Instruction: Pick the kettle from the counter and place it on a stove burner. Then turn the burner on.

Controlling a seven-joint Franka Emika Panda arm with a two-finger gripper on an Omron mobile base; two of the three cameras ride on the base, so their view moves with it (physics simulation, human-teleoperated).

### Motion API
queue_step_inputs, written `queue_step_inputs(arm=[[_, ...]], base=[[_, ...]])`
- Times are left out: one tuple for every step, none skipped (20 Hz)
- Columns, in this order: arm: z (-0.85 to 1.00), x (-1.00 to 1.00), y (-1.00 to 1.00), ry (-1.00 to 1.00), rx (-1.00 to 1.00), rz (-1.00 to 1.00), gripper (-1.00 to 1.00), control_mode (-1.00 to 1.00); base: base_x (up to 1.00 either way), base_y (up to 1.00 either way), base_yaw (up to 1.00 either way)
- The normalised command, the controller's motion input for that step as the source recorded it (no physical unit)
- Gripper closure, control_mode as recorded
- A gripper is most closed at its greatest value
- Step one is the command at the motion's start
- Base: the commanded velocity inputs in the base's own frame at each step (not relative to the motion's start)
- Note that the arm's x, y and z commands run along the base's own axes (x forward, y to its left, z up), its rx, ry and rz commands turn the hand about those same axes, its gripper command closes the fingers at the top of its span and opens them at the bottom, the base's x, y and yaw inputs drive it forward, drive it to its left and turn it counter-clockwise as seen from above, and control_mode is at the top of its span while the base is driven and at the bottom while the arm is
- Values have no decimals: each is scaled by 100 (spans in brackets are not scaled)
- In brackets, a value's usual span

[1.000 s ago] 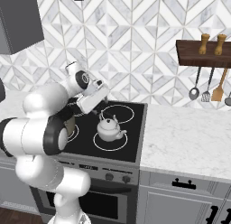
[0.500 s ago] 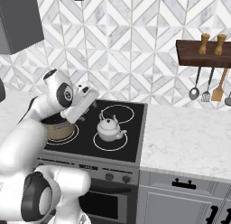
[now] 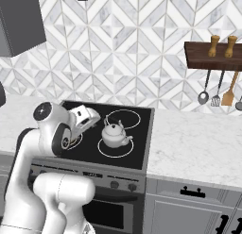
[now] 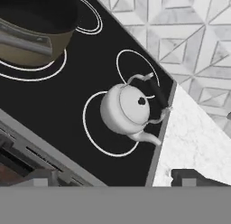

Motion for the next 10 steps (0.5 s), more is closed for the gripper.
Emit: queue_step_inputs(arm=[[26,-69,-1,-45,14,-9,-100,-100],[41,-71,0,-50,8,-8,-100,-100],[39,-62,0,-49,2,-7,-100,-100],[33,-49,0,-46,0,-5,-100,-100],[34,-47,0,-46,0,-2,-100,-100],[36,-39,0,-40,0,-1,-100,-100],[26,-32,0,-31,0,-1,-100,-100],[28,-44,-3,-36,3,-1,-100,-100],[29,-31,0,-30,7,-1,-100,-100],[25,-25,0,-24,7,0,-100,-100]], base=[[0,0,0],[0,0,0],[0,0,0],[0,0,0],[0,0,0],[0,0,0],[0,0,0],[0,0,0],[0,0,0],[0,0,0]])
